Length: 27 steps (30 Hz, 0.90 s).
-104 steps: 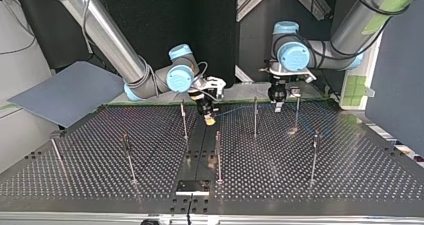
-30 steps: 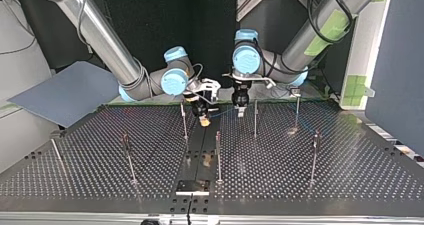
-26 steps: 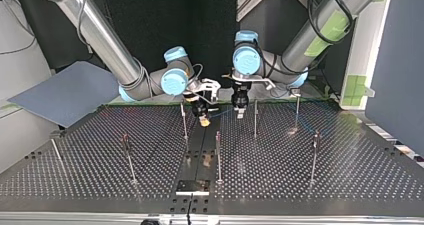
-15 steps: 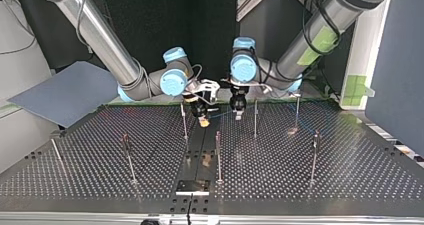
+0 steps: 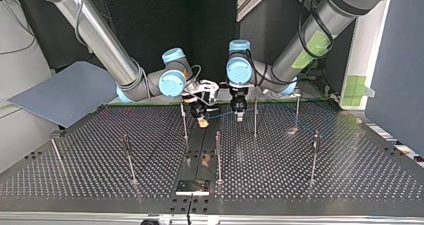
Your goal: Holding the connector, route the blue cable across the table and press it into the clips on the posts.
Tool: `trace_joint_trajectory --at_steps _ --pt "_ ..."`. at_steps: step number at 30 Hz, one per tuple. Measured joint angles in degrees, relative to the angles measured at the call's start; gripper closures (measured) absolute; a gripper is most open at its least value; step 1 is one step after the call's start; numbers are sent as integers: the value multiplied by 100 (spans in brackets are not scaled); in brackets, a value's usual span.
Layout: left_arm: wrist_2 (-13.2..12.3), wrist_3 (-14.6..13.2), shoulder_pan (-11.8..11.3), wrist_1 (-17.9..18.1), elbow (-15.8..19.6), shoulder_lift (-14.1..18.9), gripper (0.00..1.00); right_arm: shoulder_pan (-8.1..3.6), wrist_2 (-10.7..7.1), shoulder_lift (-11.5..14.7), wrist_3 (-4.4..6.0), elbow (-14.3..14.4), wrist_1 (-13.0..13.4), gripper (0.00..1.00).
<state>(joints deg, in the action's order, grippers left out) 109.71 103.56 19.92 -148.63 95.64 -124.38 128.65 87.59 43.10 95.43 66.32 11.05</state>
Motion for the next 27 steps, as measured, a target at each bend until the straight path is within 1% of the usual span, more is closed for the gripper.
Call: trace_joint_trajectory --at_steps 1,2,3,4,5,6,7,13,16,21,27 --pt "50 -23 8 -6 -1 0 40 0 -4 0 2 0 -1 100" --pt "81 -41 14 -8 -2 -1 65 -1 -10 0 7 0 -3 100" --pt "106 -57 21 -8 -2 -1 65 -1 -16 0 11 0 -4 100" --pt "132 -73 32 -9 -3 -2 85 -1 -20 0 15 0 -6 100" --pt "145 -80 41 -9 -2 -1 96 -2 -24 0 20 0 -10 100" --pt "155 -83 50 -9 -2 -2 96 -2 -26 0 21 0 -13 100" --pt "164 -84 59 -9 -2 -2 100 -2 -28 2 19 -1 -16 100" --pt "179 -51 87 -11 -2 8 100 -3 -40 29 -1 0 -35 100" --pt "181 -32 97 -49 -2 31 100 -2 -47 96 -12 0 -74 100" --pt "185 16 116 -256 17 137 100 5 -72 319 -9 9 -246 100" --pt "232 31 156 -526 160 474 100 -3 -77 641 -14 34 -551 100"
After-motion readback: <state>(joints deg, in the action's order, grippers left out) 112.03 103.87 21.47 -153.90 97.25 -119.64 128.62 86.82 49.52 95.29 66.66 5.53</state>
